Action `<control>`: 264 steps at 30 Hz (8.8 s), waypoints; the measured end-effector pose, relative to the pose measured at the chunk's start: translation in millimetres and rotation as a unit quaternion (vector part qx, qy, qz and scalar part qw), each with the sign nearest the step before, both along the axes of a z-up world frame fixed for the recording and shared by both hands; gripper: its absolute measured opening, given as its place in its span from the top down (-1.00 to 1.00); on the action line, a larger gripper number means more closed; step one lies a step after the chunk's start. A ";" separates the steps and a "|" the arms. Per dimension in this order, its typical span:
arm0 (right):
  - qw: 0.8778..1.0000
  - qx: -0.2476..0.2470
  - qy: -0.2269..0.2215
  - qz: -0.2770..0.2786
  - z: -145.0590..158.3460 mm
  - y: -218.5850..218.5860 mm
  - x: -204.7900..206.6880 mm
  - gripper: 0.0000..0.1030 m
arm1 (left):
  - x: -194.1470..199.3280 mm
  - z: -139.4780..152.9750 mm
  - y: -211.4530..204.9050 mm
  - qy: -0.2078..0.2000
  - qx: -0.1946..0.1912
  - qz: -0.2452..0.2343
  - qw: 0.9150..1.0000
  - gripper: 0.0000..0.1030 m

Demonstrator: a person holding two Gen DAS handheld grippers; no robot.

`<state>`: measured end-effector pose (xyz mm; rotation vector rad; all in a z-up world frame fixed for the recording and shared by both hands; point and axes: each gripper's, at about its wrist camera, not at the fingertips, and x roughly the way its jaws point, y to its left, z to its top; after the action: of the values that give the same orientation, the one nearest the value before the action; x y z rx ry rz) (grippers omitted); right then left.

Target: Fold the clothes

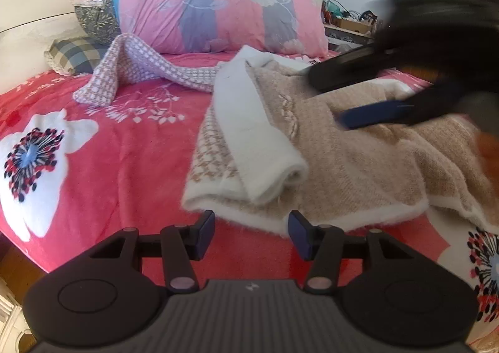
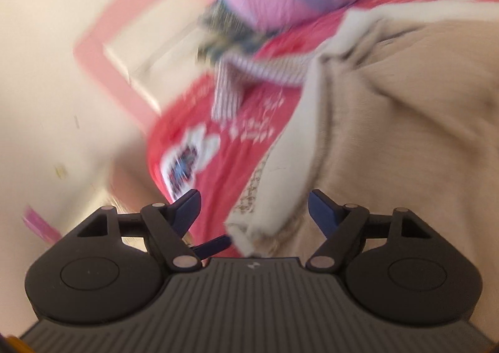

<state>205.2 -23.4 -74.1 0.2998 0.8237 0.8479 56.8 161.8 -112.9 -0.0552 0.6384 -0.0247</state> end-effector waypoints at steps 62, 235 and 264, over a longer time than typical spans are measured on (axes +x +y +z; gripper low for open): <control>0.960 0.154 0.089 -0.218 -66.6 -139.7 -48.2 0.81 | 31.5 16.8 -18.2 -0.034 0.034 0.028 0.998 0.94; 0.931 0.189 0.178 -0.257 -54.2 -193.8 14.9 0.12 | 288.4 158.0 254.6 -0.178 -0.123 0.171 0.961 0.81; 0.974 0.036 0.051 -0.216 -12.8 -160.1 -76.0 0.04 | 33.5 77.3 96.1 -0.022 -0.090 -0.009 0.996 -0.28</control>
<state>129.2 -183.5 -86.8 0.5682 0.7837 0.4561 90.3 257.9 -35.6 -0.2229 0.5913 -0.1017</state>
